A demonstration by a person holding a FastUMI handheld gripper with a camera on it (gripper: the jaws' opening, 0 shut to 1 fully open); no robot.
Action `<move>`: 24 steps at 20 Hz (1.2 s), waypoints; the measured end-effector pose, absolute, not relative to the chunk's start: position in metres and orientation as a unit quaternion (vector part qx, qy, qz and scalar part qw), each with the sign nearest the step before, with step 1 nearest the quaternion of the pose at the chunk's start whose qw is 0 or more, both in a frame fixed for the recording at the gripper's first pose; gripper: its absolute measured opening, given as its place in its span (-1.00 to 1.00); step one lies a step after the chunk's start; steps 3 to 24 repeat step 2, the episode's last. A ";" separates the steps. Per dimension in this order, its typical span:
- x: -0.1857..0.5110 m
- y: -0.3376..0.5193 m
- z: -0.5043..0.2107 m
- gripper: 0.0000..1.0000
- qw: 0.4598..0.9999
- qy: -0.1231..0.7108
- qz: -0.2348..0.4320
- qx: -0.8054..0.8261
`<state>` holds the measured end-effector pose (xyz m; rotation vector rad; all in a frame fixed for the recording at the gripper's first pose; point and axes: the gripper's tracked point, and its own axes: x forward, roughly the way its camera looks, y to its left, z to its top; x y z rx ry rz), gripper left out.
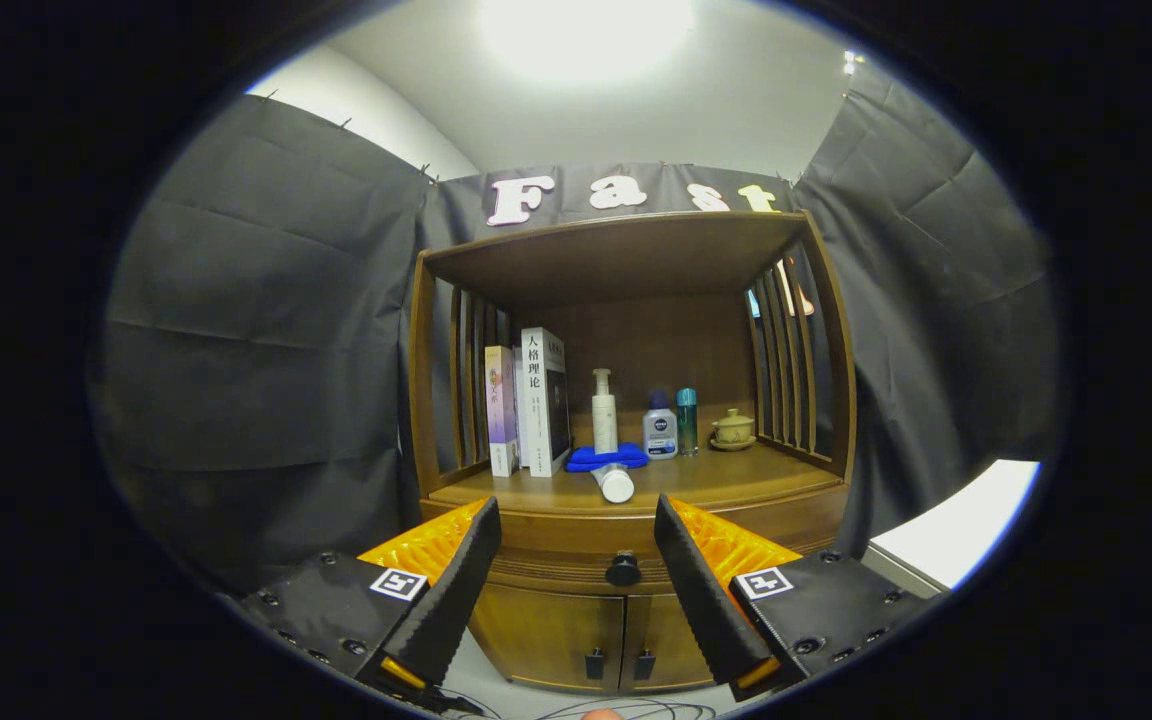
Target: Pull open the drawer, take out the items inside it, and place them on the countertop above the cabinet.
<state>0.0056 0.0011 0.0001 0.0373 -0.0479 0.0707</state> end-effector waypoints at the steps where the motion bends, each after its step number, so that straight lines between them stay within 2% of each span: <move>1: 0.005 0.000 0.001 0.92 0.999 -0.027 0.035 0.017; 24: 0.005 0.001 0.002 0.92 0.999 -0.028 0.035 0.016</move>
